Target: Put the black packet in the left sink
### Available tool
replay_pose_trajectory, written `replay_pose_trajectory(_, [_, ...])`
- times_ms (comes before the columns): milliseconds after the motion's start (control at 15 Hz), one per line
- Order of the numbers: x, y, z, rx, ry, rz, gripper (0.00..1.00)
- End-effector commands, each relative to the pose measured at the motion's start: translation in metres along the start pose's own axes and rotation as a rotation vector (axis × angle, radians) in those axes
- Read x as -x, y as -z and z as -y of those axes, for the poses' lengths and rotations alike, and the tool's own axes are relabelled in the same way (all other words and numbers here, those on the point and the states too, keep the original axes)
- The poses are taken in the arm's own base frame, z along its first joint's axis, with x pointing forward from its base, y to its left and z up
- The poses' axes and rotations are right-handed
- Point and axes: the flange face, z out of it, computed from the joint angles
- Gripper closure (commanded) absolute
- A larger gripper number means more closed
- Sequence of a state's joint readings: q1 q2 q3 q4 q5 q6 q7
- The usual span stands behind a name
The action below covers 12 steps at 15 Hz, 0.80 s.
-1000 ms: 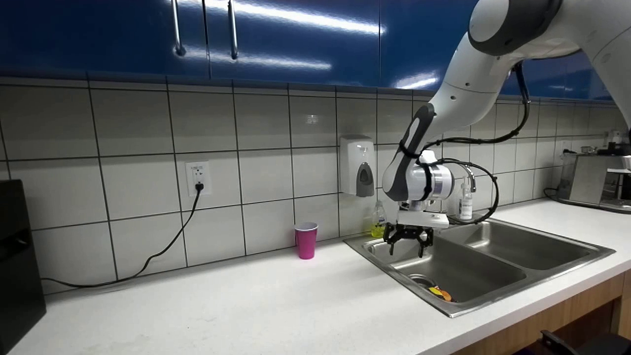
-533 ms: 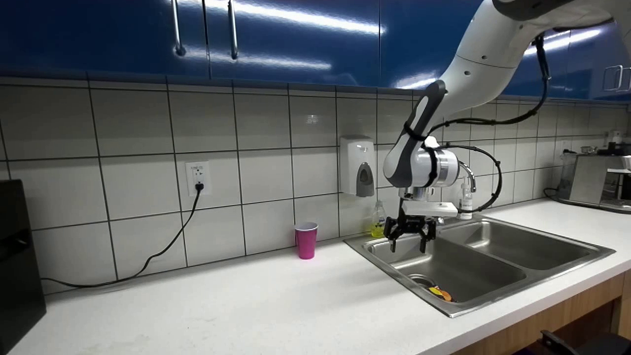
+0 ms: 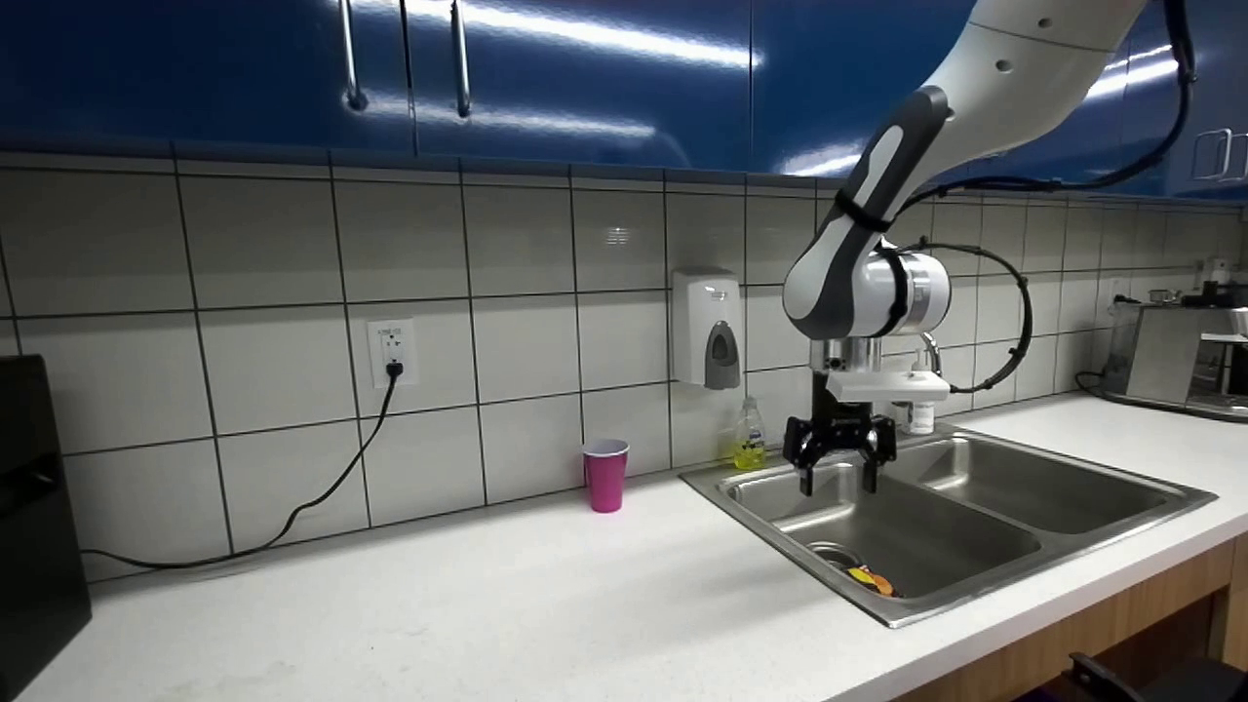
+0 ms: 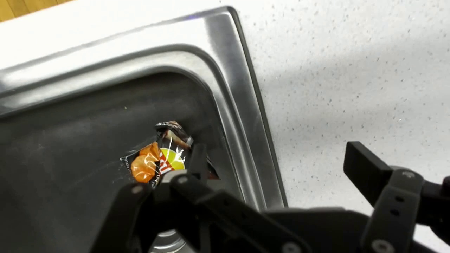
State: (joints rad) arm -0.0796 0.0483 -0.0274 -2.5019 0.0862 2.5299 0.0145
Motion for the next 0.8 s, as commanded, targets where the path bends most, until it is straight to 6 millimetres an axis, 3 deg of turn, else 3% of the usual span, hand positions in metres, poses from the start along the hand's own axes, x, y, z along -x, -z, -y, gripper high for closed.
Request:
replay_pose_trajectory(0, [0.039,0.031,0.005,0.014,0.005,0.014,0.0])
replay_pose_trajectory(200, [0.062,0.048,0.012,0.016,0.012,0.04,0.0])
replay_pose_trajectory(267, [0.039,0.031,0.007,-0.002,0.017,0.034,0.0])
replay_pose_trajectory(400, [0.043,0.037,0.008,-0.003,0.02,0.027,0.0])
replay_pose_trajectory(733, [0.042,0.028,0.007,-0.001,0.017,0.043,0.0])
